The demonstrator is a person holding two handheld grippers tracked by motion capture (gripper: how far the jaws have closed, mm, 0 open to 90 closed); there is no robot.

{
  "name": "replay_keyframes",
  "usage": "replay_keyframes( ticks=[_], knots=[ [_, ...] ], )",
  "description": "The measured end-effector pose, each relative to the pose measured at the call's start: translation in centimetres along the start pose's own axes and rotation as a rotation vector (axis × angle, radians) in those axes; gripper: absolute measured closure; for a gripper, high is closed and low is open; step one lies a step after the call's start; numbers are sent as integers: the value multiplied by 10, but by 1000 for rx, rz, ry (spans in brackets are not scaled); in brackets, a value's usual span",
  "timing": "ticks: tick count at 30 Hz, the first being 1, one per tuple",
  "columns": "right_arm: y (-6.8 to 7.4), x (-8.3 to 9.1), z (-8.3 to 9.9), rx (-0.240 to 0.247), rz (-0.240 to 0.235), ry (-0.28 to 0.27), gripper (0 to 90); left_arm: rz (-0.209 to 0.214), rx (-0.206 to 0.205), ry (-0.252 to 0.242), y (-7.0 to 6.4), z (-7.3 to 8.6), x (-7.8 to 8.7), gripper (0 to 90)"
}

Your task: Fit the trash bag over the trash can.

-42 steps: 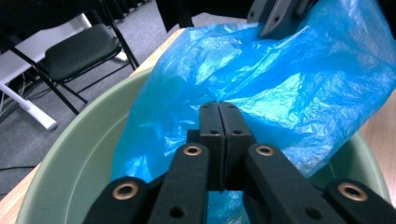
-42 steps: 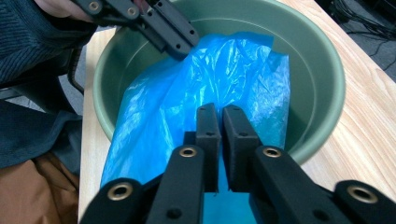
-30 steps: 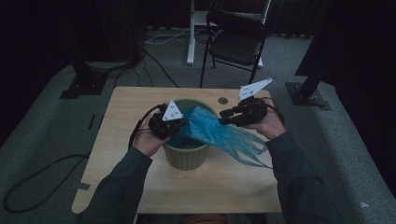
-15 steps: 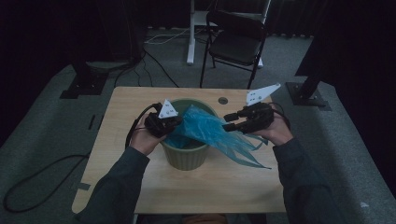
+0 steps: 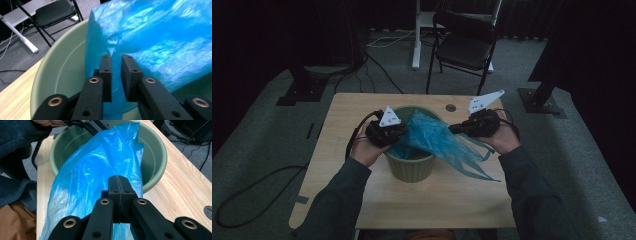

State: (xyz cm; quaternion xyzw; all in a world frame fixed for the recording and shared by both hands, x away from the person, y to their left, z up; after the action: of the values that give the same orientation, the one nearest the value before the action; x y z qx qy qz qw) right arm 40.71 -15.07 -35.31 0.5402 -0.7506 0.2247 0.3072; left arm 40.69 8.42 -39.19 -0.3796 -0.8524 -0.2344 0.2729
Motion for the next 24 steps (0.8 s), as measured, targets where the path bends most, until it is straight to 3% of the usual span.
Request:
replay_keyframes(
  ticks=[2, 5, 9, 15, 20, 24],
  knots=[
    [-1, -1, -1, 1, 2, 5, 900, 2, 8, -20, -1, -3, 3, 735],
    [-3, -3, -2, -6, 3, 7, 900, 40, 17, -56, -3, -8, 8, 670],
    [-3, -10, -2, -6, -1, 22, 900, 73, 6, -76, -8, -16, 11, 579],
    [-3, -18, -5, 0, -1, 30, 900, 114, -22, -127, -17, -34, 16, 522],
    [-1, -21, -9, 11, -5, 28, 900, 141, -83, -128, -30, -47, 15, 495],
    [1, -21, -14, 23, -4, 24, 900, 137, -116, -96, -36, -52, 9, 529]
  ],
)
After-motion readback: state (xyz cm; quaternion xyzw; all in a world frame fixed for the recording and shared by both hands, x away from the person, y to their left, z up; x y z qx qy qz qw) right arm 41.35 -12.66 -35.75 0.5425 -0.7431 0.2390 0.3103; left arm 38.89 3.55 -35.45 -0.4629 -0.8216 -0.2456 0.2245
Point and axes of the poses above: each handheld gripper's, and its own axes: x roughly backward along the jaws, z roughly out of its underside, y roughly to its left, the point moved 6 cm from there along -x, roughly forward along the jaws, and after that the axes turned 5 degrees about y, right-handed, at the moved point
